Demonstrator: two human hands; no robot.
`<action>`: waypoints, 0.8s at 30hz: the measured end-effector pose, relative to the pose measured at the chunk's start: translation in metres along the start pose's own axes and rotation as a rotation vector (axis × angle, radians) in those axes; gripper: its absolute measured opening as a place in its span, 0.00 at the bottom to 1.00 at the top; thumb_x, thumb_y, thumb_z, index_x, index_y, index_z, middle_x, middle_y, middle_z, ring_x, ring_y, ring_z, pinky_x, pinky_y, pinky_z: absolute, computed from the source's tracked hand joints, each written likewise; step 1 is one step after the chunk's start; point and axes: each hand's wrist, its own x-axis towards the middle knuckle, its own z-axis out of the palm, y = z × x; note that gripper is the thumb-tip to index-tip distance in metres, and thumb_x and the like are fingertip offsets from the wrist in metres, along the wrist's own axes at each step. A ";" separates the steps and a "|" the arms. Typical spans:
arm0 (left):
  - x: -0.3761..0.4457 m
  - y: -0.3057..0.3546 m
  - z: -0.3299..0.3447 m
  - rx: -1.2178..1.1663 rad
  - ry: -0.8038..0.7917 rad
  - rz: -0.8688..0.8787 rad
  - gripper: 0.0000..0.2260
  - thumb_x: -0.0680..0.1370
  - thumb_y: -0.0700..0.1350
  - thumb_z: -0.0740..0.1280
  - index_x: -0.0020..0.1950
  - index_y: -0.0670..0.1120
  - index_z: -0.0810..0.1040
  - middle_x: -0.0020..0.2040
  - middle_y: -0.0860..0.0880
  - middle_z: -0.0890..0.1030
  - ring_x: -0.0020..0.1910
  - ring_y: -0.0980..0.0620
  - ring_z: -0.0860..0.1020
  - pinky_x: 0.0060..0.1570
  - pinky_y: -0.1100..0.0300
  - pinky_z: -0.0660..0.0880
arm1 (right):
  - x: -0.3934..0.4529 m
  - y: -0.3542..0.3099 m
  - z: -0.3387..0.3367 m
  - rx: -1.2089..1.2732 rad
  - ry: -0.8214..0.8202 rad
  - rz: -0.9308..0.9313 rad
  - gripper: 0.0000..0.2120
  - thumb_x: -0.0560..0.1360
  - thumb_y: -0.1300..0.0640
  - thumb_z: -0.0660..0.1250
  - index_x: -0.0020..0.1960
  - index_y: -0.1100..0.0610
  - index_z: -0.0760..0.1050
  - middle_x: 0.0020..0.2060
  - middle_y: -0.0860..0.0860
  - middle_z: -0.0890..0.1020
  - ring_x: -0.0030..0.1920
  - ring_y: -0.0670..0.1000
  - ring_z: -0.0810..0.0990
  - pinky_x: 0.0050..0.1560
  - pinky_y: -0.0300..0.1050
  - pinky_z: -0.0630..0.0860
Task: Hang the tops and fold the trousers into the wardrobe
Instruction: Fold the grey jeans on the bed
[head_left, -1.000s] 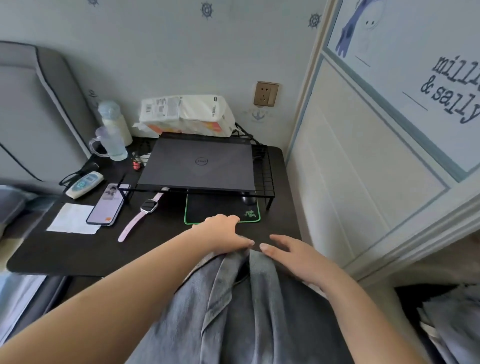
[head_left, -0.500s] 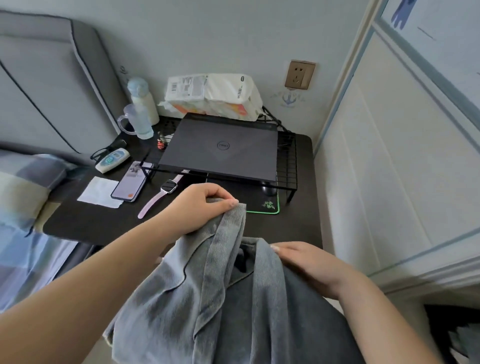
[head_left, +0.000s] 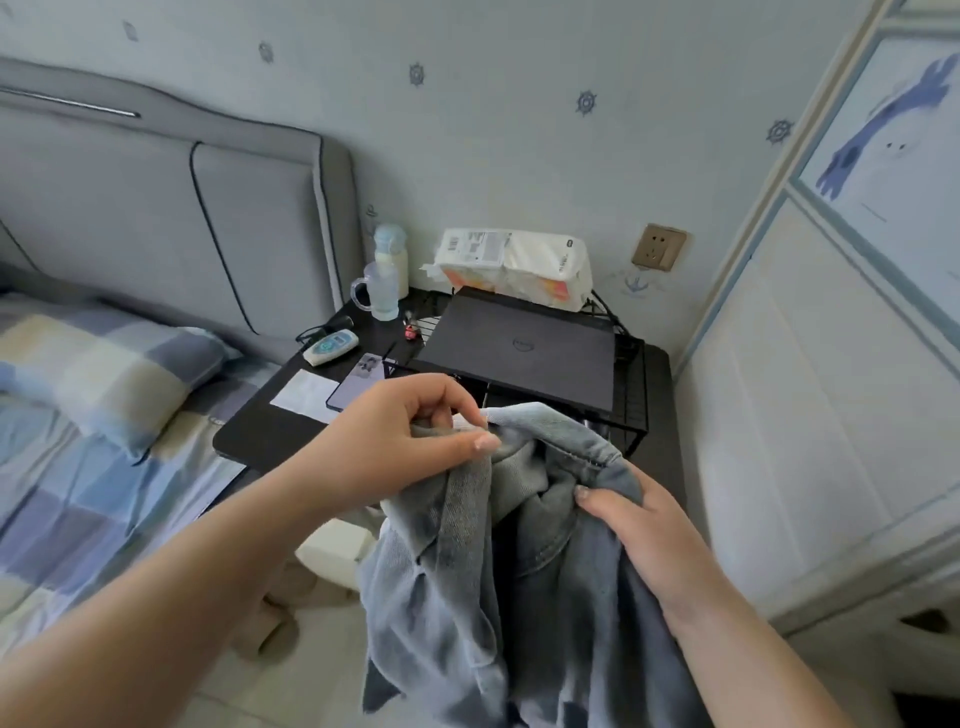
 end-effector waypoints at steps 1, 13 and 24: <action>-0.016 0.002 -0.009 0.061 -0.006 0.028 0.07 0.70 0.51 0.73 0.44 0.52 0.79 0.26 0.59 0.69 0.26 0.60 0.66 0.30 0.71 0.63 | -0.010 -0.007 0.015 0.023 0.006 -0.029 0.19 0.77 0.68 0.60 0.42 0.50 0.84 0.42 0.53 0.86 0.44 0.50 0.85 0.39 0.36 0.78; -0.225 -0.008 -0.146 0.328 0.273 0.268 0.12 0.67 0.62 0.69 0.47 0.63 0.79 0.42 0.61 0.75 0.40 0.59 0.75 0.41 0.70 0.70 | -0.084 -0.078 0.252 0.126 0.019 -0.374 0.09 0.77 0.64 0.63 0.41 0.55 0.78 0.30 0.45 0.82 0.34 0.41 0.80 0.36 0.31 0.74; -0.393 -0.028 -0.227 0.375 0.585 -0.177 0.27 0.70 0.65 0.67 0.65 0.55 0.68 0.53 0.62 0.75 0.52 0.60 0.75 0.54 0.61 0.75 | -0.126 -0.087 0.511 0.221 -0.396 -0.478 0.09 0.75 0.67 0.66 0.46 0.53 0.77 0.39 0.50 0.81 0.40 0.46 0.80 0.44 0.38 0.76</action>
